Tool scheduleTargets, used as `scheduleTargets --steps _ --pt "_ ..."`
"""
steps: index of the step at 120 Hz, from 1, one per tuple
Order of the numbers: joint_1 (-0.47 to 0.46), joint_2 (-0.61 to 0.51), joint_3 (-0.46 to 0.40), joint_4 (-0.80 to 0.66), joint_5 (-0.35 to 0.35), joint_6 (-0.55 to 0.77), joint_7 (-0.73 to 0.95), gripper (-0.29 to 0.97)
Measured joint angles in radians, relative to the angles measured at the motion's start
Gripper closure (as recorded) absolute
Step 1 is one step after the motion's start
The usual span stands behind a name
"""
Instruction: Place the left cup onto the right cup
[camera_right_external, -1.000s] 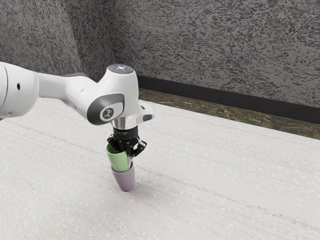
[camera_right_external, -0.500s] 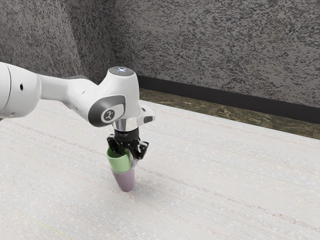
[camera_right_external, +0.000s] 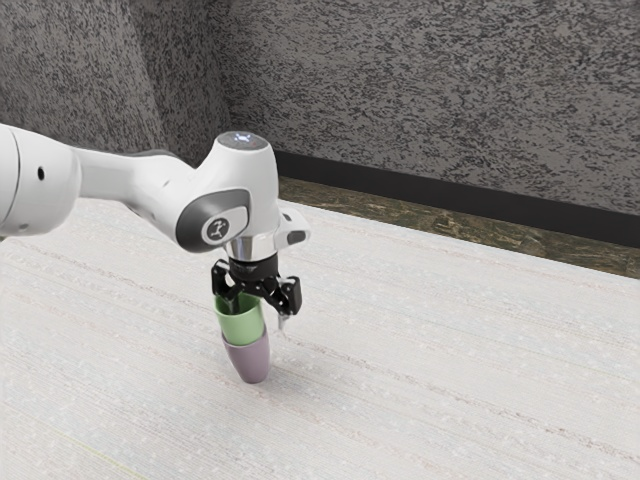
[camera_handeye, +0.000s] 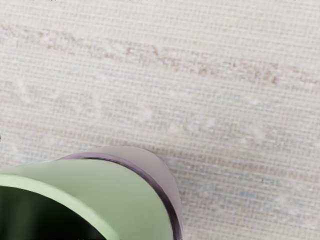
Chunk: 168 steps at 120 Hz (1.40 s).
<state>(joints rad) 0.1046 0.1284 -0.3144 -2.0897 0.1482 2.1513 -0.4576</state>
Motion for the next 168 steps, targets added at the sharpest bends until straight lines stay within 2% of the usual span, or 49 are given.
scheduleTargets --steps 40,92,120,151,168 --pt "0.000 -0.031 0.000 0.001 0.001 -0.010 0.003 0.01" --pt "-0.001 -0.126 0.002 0.026 -0.001 -0.080 0.010 0.00" --pt "-0.020 -0.149 0.022 0.106 -0.012 -0.162 0.017 0.00" --pt "-0.058 -0.150 0.087 0.229 -0.026 -0.268 0.055 0.00" --pt "-0.040 -0.160 0.113 0.318 -0.031 -0.352 0.092 0.00"
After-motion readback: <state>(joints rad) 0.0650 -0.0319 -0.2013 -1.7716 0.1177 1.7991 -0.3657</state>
